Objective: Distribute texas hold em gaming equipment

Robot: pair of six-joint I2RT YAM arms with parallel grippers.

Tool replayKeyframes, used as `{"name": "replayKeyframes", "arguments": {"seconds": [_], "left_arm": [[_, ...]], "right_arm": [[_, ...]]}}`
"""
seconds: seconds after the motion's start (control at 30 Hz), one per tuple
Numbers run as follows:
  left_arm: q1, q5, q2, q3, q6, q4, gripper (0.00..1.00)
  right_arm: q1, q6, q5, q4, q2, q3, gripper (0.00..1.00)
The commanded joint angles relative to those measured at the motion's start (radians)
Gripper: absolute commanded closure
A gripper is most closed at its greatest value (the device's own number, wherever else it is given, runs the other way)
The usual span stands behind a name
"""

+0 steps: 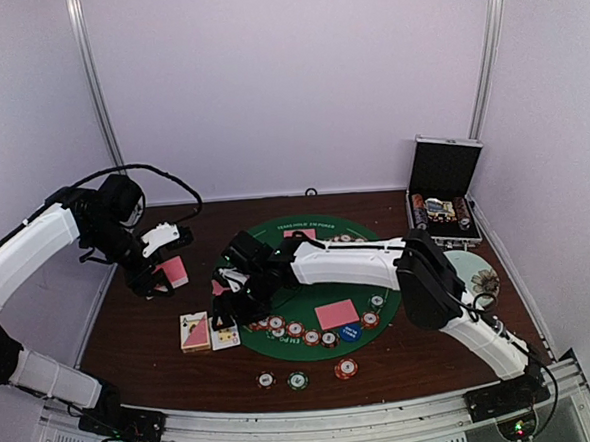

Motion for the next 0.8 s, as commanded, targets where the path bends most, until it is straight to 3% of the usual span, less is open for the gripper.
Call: {"name": "replayKeyframes", "arguments": {"seconds": [0.0, 0.5, 0.77], "left_arm": [[0.004, 0.014, -0.013, 0.028, 0.016, 0.007, 1.00], [0.004, 0.007, -0.022, 0.034, 0.020, 0.008, 1.00], [0.004, 0.009, -0.017, 0.056, 0.022, -0.007, 1.00]], "right_arm": [[0.012, 0.024, -0.032, 0.003, 0.039, 0.018, 0.28], [0.068, 0.083, -0.149, 0.032, 0.195, 0.207, 0.29], [0.081, 0.057, -0.209, 0.063, 0.197, 0.241, 0.28]]}}
